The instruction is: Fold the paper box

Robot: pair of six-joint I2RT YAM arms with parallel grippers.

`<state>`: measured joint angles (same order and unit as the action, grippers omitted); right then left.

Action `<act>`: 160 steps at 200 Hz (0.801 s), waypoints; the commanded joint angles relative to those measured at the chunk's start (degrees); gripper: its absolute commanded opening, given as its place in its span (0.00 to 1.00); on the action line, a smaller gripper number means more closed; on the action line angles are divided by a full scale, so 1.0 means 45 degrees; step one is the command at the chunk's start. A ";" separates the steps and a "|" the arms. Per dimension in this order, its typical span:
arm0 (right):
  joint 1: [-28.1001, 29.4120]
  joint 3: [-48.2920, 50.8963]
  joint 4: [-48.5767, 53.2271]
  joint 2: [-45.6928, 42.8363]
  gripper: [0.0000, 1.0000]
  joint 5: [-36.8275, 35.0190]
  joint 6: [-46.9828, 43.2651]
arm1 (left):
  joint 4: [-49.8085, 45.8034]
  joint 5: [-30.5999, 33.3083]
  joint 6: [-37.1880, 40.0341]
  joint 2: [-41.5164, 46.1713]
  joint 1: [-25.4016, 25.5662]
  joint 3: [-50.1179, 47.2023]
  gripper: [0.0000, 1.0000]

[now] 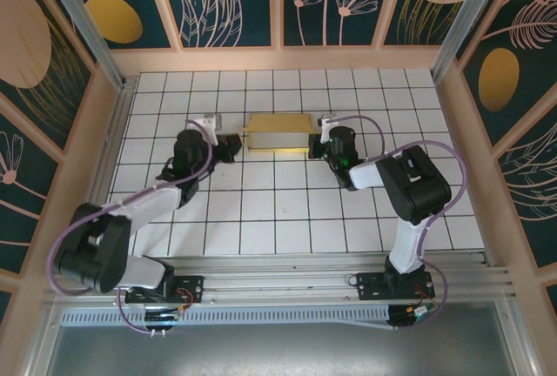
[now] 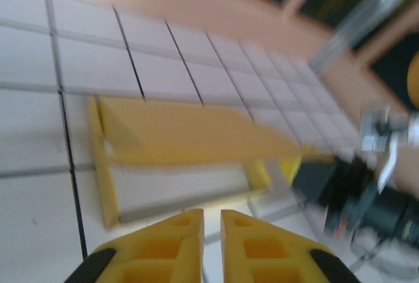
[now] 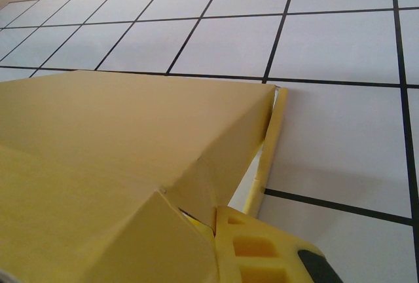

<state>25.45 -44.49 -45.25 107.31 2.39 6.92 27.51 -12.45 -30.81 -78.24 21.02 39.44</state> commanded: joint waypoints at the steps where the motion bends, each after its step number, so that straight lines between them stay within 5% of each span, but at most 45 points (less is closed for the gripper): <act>1: 0.0107 0.0092 0.0577 0.0393 0.00 -0.0463 -0.0290 | -0.3509 0.1879 -0.2008 0.0002 -0.0908 0.2072 0.12; 56: 0.0132 0.0004 0.0598 0.0459 0.00 -0.0326 -0.0380 | -0.6534 -0.2602 -0.0194 -0.5526 -0.1563 0.7679 0.32; 104: 0.0179 0.0004 0.0647 0.0452 0.00 -0.0318 -0.0541 | -0.6016 -0.3773 -0.0004 -0.7373 -0.1538 0.8384 0.53; 160: 0.0237 -0.0045 0.0657 0.0663 0.00 -0.0123 -0.0581 | -0.4937 -0.4720 -0.0140 -0.8775 -0.1519 0.8373 0.54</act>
<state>25.74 -44.51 -45.34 107.94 2.42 4.82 2.63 -28.69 -31.55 -114.87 14.02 75.22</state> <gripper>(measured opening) 0.049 0.548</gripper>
